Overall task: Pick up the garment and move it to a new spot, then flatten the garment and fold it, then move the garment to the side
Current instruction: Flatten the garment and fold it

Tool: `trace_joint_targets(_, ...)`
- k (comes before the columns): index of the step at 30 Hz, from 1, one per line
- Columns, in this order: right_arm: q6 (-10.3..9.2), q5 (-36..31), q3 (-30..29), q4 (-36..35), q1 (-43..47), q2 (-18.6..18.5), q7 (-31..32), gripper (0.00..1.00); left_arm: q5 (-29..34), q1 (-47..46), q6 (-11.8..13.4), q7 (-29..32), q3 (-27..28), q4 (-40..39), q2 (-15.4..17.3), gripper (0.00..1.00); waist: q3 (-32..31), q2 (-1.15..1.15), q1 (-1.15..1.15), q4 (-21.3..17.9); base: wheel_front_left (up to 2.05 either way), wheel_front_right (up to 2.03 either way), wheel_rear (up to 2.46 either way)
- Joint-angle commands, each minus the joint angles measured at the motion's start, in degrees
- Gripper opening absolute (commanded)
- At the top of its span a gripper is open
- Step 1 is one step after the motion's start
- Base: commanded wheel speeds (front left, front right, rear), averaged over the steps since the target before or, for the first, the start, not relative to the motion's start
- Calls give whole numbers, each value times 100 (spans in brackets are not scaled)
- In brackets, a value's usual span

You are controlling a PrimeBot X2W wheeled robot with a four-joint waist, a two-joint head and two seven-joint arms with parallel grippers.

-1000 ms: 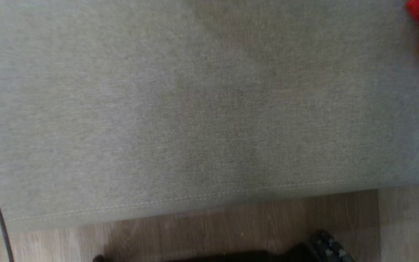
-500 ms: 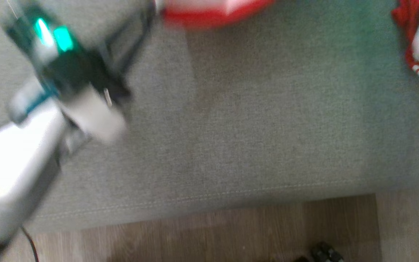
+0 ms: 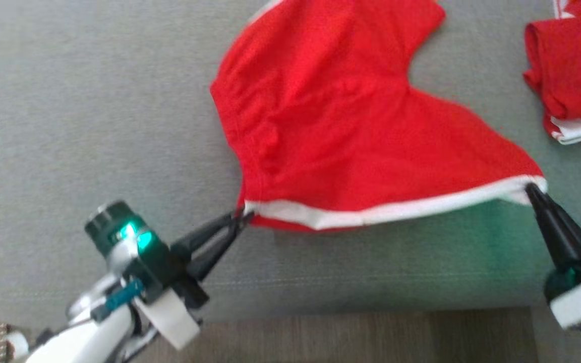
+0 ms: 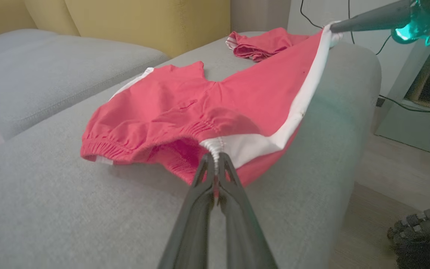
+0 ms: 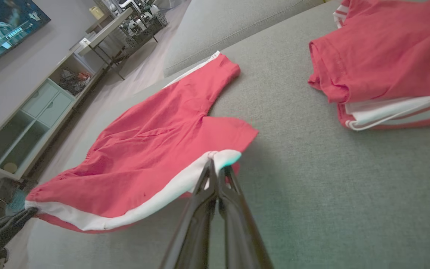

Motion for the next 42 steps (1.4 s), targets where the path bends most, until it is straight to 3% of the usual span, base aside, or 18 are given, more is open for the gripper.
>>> trace_joint_targets(1,-1,30,2,-296,-13,-70,33,0,57,-104,36,-29,291,-195,205,0,-36,-1,1,90,0,0,0)
trace_joint_targets(6,-1,23,-485,-873,281,120,346,0,34,91,22,-29,370,-381,228,0,-24,-1,1,236,0,0,0)
trace_joint_targets(12,-1,-365,-637,-748,-286,254,788,0,-495,-150,5,-29,520,-262,-47,0,-62,-1,1,397,0,0,0)
trace_joint_targets(17,-1,-1271,-481,-267,-1185,11,971,0,-920,-758,1,-29,407,96,-232,0,92,-1,1,492,0,0,0)
trace_joint_targets(21,-1,-1658,-375,267,-2082,22,1121,0,-1341,-1296,0,-29,329,463,-428,0,283,-1,1,567,0,0,0)
trace_joint_targets(31,-1,-2045,54,1572,-4356,-194,1679,0,-2525,-2517,0,-29,256,1443,-841,0,873,-1,1,695,0,0,0)
trace_joint_targets(42,-1,-2305,609,2639,-6136,-528,1902,0,-2695,-3138,39,-28,564,2424,-1228,0,1348,-1,1,885,0,0,0)
